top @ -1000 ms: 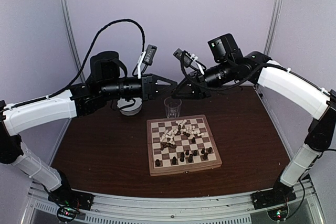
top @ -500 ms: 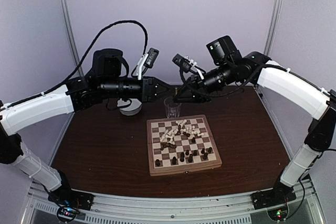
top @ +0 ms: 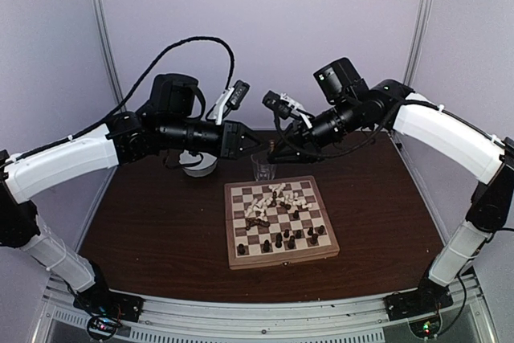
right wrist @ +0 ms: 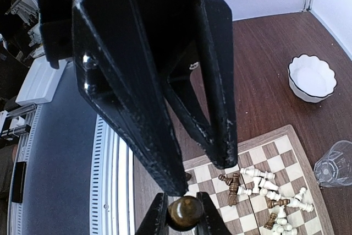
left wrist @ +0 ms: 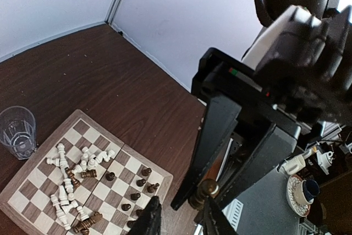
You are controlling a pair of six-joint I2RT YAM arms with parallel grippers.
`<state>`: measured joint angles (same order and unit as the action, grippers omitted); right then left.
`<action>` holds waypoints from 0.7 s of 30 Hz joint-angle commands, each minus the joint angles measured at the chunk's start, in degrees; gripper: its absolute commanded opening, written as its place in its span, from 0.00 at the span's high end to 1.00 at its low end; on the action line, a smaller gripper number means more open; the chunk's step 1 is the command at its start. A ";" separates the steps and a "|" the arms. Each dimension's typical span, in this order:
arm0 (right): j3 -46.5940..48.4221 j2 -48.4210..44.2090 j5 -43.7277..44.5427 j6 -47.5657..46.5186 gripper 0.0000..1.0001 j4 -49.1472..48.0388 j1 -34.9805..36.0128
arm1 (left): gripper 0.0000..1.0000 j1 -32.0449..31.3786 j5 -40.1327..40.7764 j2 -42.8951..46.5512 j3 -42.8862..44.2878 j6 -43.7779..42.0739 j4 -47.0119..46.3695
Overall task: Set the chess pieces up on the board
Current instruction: Pass from the left arm to the right, then pass from the right arm to the left
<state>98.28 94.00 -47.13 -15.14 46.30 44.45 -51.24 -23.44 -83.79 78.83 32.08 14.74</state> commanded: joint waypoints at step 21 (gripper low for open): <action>1.49 0.93 1.34 -1.63 0.97 1.67 0.95 | 0.82 -0.24 -5.12 -3.16 2.82 2.76 -3.38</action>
<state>98.28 94.63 -45.69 -16.34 48.05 45.04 -51.24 -27.66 -86.32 80.05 34.74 13.52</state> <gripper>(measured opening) 0.144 0.196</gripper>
